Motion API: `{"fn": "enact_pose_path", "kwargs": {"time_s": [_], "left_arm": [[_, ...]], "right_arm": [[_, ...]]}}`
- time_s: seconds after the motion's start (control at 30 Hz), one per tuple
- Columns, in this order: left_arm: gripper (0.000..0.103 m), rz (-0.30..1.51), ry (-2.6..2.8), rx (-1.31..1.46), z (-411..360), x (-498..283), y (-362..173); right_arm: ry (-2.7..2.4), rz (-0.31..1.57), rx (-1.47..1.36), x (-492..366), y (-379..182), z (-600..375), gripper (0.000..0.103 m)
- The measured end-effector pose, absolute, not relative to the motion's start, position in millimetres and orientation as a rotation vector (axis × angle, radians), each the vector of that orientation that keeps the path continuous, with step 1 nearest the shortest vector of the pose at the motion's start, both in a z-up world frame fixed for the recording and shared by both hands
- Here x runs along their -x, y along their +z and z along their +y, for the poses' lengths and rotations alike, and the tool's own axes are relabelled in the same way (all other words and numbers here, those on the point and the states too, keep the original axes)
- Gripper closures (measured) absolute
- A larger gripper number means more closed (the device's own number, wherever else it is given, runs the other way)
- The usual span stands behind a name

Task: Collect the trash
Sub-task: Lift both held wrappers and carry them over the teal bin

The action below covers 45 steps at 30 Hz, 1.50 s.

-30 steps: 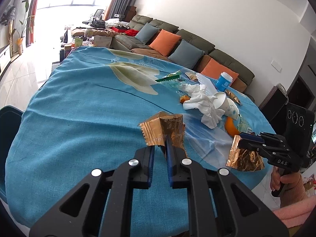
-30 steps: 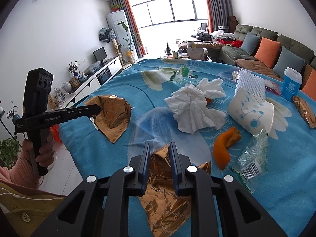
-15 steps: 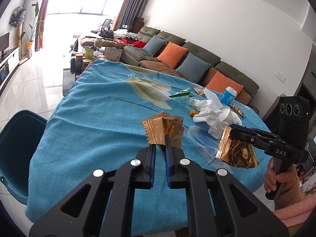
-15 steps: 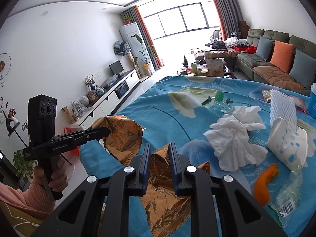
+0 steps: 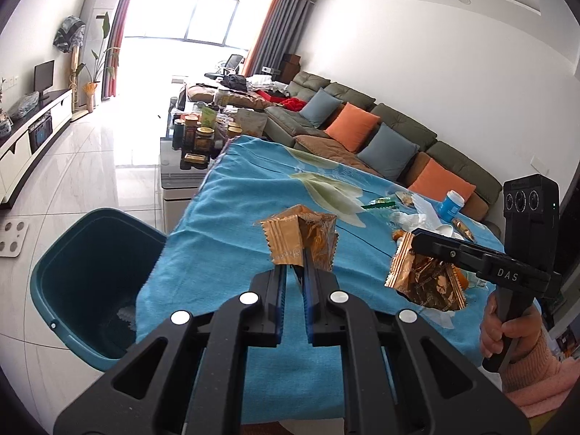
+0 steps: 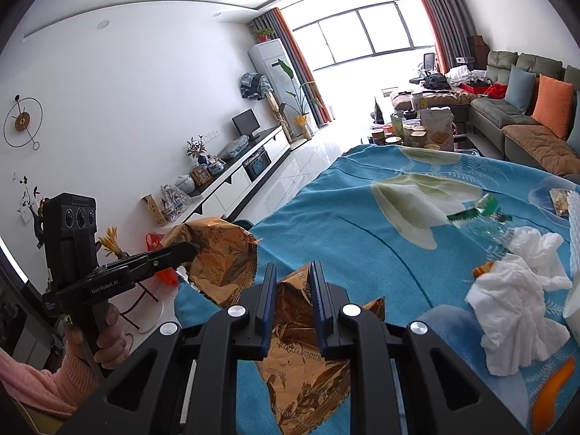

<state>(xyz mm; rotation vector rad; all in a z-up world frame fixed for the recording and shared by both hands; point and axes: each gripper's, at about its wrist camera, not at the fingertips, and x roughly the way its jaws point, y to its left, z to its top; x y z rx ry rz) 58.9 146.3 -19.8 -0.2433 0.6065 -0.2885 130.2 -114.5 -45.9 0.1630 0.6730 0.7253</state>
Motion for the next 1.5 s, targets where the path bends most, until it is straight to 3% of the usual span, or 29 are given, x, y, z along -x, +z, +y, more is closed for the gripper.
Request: {"fn": "enact_pose_path", "kwargs": {"time_s": [0.93, 1.5], "left_arm": [[0.094, 0.569, 0.098, 0.287, 301.0, -30.7, -14.8], [0.094, 0.638, 0.196, 0.271, 319.1, -48.7, -41.9]], "right_arm": [[0.987, 0.699, -0.132, -203.7, -39.0, 44.7, 0.086], [1.022, 0.779, -0.171, -228.9, -62.5, 122.0, 0.086]]}}
